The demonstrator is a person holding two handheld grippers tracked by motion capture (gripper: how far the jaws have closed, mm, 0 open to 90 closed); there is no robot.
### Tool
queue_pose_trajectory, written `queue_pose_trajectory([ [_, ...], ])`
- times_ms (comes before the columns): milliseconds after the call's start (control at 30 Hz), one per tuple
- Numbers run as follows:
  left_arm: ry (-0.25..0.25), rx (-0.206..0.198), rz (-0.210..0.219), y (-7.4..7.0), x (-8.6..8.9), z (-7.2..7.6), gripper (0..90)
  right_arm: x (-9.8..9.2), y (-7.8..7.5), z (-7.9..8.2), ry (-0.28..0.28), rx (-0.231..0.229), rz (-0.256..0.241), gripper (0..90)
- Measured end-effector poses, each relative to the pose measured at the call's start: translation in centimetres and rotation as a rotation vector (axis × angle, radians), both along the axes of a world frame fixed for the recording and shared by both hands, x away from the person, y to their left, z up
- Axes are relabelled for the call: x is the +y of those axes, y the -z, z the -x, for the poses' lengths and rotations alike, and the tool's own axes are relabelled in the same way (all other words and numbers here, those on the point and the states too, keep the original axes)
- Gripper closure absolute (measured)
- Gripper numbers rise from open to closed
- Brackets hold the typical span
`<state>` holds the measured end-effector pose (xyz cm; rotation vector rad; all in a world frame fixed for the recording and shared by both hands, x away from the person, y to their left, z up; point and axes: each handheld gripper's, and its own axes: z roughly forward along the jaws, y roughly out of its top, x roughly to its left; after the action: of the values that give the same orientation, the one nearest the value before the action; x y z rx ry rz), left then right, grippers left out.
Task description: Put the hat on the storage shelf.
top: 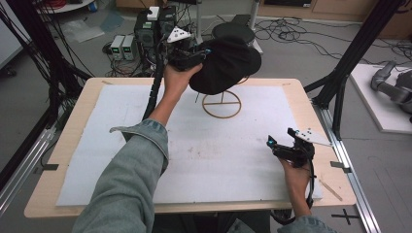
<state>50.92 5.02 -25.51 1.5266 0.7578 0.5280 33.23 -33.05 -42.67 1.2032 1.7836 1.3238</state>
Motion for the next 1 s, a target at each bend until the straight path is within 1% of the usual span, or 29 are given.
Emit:
queue_pose_trajectory([
  [100,0.002,0.011,-0.005,0.4,-0.2,-0.2,66.2,0.0,0.0,0.0,-0.002,0.002,0.007,12.2],
  [133,0.0,0.019,-0.007,0.6,-0.3,-0.4,65.6,0.0,0.0,0.1,-0.002,0.001,0.017,12.2],
  [200,-0.001,0.023,-0.01,0.7,-0.3,-0.5,65.2,0.0,0.0,0.1,0.0,-0.001,0.018,12.3],
  [267,-0.005,0.025,-0.027,1.0,-0.4,-0.6,64.2,-0.1,0.0,0.1,-0.001,-0.001,0.016,12.2],
  [300,-0.008,0.032,-0.027,1.2,-0.4,-0.7,63.3,-0.1,0.0,0.1,-0.001,0.003,0.015,12.2],
  [467,-0.005,0.041,-0.021,1.6,-0.5,-0.8,61.9,0.0,0.0,0.0,-0.003,0.0,0.016,12.2],
  [533,0.006,0.05,-0.015,1.8,-0.7,-0.8,59.8,0.1,0.0,0.0,-0.005,-0.002,0.015,12.3],
  [667,0.001,0.049,-0.028,2.0,-1.0,-0.8,58.6,0.1,0.0,-0.1,-0.003,-0.004,0.014,12.3],
  [767,0.003,0.057,-0.023,2.2,-1.0,-0.9,57.4,0.1,0.0,0.0,-0.006,-0.004,0.016,12.3],
  [800,0.005,0.054,-0.019,2.4,-1.0,-0.9,54.1,0.0,0.0,0.0,-0.002,-0.001,0.018,12.3],
  [833,0.006,0.05,-0.02,2.5,-1.0,-0.9,54.1,0.0,0.0,0.0,-0.002,-0.001,0.018,12.3],
  [900,0.004,0.045,-0.029,2.8,-0.9,-0.9,50.7,-0.1,0.0,0.1,0.0,0.0,0.015,12.3],
  [933,0.005,0.046,-0.027,2.9,-0.9,-0.9,50.7,-0.1,0.0,0.1,0.0,0.0,0.015,12.3],
  [967,0.007,0.048,-0.025,3.0,-0.8,-0.9,48.9,-0.1,0.0,0.1,0.002,-0.001,0.012,12.3],
  [1000,0.007,0.051,-0.033,3.0,-0.8,-0.9,47.3,0.0,0.0,0.1,0.002,-0.002,0.011,12.3],
])
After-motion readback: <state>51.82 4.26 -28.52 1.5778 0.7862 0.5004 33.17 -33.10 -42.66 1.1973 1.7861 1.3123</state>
